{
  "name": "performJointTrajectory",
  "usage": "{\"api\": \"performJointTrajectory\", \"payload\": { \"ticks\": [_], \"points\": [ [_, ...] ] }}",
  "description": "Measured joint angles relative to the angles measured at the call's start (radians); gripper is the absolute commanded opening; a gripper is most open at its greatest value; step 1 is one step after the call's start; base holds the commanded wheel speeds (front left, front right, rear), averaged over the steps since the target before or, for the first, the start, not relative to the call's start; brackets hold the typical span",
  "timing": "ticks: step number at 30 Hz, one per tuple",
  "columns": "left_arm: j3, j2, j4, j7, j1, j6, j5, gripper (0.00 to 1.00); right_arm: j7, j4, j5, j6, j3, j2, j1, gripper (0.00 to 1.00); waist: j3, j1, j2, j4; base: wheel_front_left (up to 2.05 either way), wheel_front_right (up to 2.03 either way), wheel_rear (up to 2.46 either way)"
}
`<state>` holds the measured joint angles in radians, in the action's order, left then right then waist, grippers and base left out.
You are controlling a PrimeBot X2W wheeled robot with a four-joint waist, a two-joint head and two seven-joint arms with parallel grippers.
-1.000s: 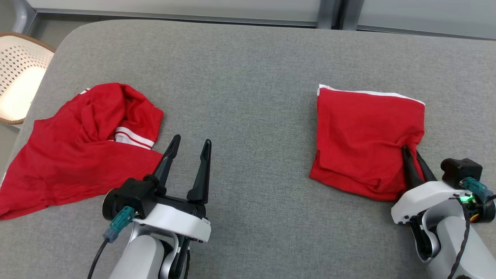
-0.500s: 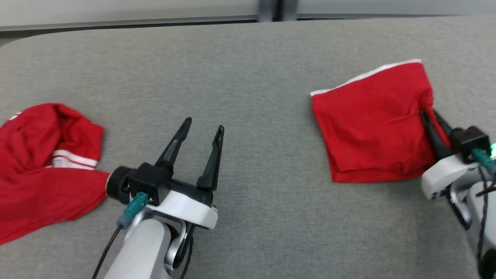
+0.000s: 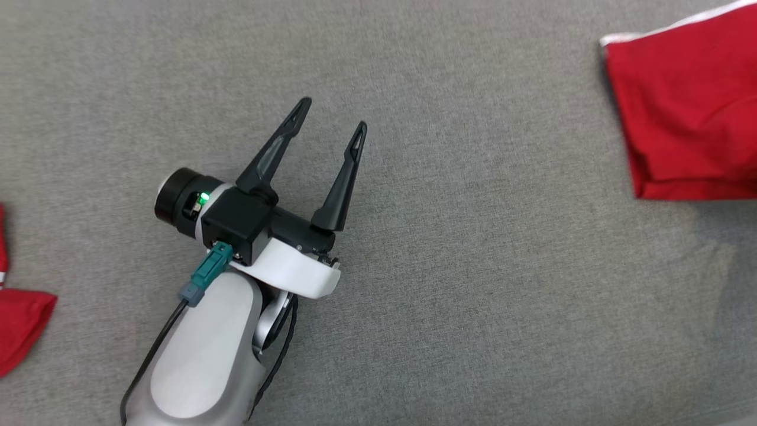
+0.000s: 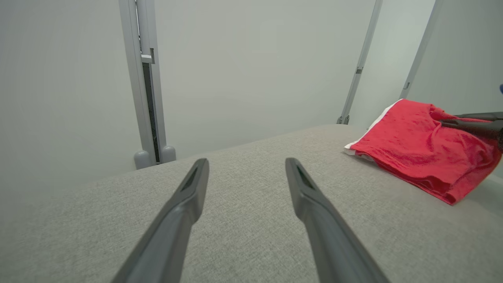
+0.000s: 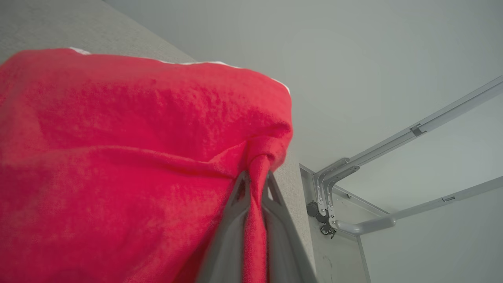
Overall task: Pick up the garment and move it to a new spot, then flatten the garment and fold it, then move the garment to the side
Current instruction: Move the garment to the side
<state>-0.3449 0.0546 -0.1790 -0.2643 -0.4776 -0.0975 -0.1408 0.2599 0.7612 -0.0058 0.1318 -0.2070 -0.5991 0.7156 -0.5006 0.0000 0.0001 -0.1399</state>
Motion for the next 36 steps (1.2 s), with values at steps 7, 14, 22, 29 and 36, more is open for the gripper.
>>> {"api": "performJointTrajectory", "payload": {
  "ticks": [7,14,22,29,36],
  "points": [
    [-0.008,0.001,0.026,0.000,-0.044,-0.012,0.009,1.00,0.001,0.026,0.006,0.000,0.096,-0.052,0.033,0.00,-0.084,0.0000,0.0000,-0.015,0.00,0.00,0.00],
    [-0.001,0.003,0.021,0.000,-0.040,-0.016,0.009,1.00,0.001,0.037,-0.016,0.000,0.166,-0.056,0.054,0.93,-0.088,0.0000,0.0000,0.005,0.00,0.00,0.00],
    [0.010,0.001,0.014,0.000,-0.026,-0.017,0.005,1.00,0.003,0.008,-0.029,0.000,0.247,-0.021,0.055,1.00,-0.050,0.0000,0.0000,0.025,0.00,0.00,0.00],
    [0.038,-0.002,0.008,0.000,0.021,-0.006,-0.033,1.00,0.004,-0.226,-0.006,0.000,0.326,0.092,-0.053,1.00,0.034,0.0000,0.0000,0.057,0.00,0.00,0.00],
    [0.077,-0.005,0.003,0.000,0.093,0.015,-0.061,1.00,0.004,-0.379,0.061,0.000,0.324,0.222,-0.204,1.00,0.151,0.0000,0.0000,0.115,0.00,0.00,0.00]
  ]
}}
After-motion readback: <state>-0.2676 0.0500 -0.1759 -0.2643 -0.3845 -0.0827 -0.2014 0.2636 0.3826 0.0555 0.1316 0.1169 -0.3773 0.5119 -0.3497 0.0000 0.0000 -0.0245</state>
